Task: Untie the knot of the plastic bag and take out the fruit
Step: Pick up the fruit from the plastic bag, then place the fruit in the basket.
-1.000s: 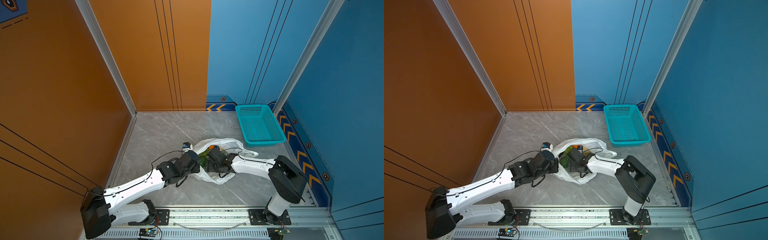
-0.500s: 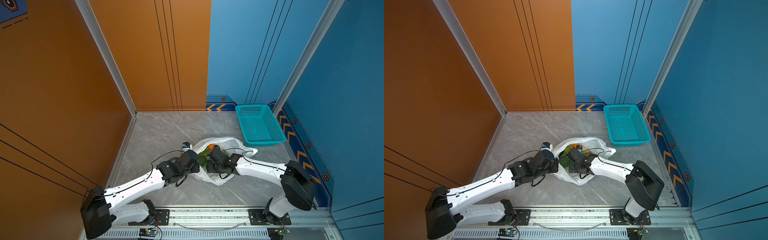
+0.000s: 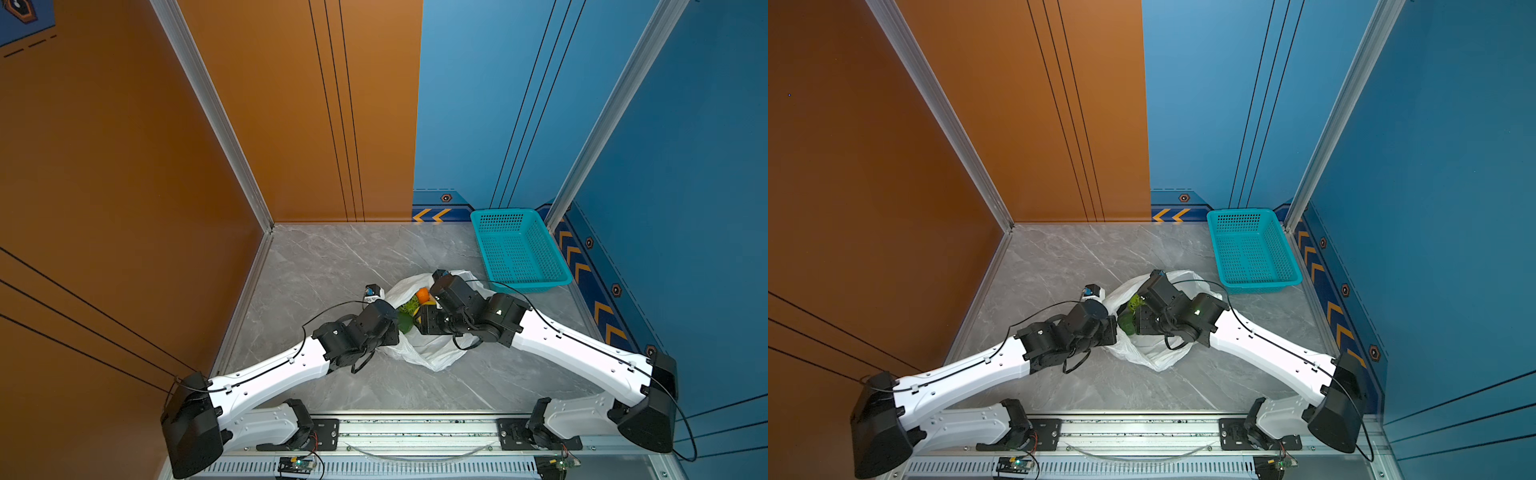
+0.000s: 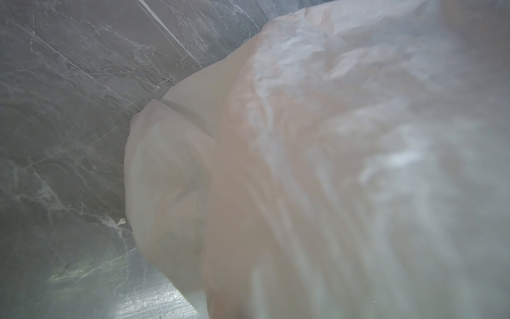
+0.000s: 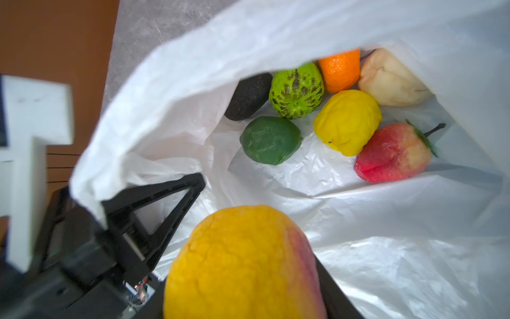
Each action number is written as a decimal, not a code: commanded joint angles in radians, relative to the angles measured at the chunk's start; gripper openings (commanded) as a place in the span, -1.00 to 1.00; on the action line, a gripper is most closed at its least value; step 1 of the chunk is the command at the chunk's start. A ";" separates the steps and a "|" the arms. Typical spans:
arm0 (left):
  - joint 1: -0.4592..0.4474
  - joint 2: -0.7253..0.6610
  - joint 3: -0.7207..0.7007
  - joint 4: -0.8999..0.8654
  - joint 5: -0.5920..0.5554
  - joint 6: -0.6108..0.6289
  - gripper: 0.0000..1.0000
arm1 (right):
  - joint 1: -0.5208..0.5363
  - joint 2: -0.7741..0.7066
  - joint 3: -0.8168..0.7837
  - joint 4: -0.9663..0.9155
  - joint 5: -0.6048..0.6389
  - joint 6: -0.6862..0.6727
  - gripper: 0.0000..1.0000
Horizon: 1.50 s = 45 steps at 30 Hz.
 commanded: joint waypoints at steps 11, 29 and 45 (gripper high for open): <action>0.010 0.012 0.020 -0.008 -0.017 0.008 -1.00 | -0.346 -0.004 0.295 -0.144 -0.193 -0.176 -0.04; -0.011 0.001 0.032 0.037 -0.014 0.036 -1.00 | -0.955 0.342 0.287 0.123 -0.213 -0.304 -0.03; -0.029 -0.031 0.022 0.074 -0.023 0.053 -1.00 | -0.993 0.693 0.353 0.151 -0.098 -0.386 0.37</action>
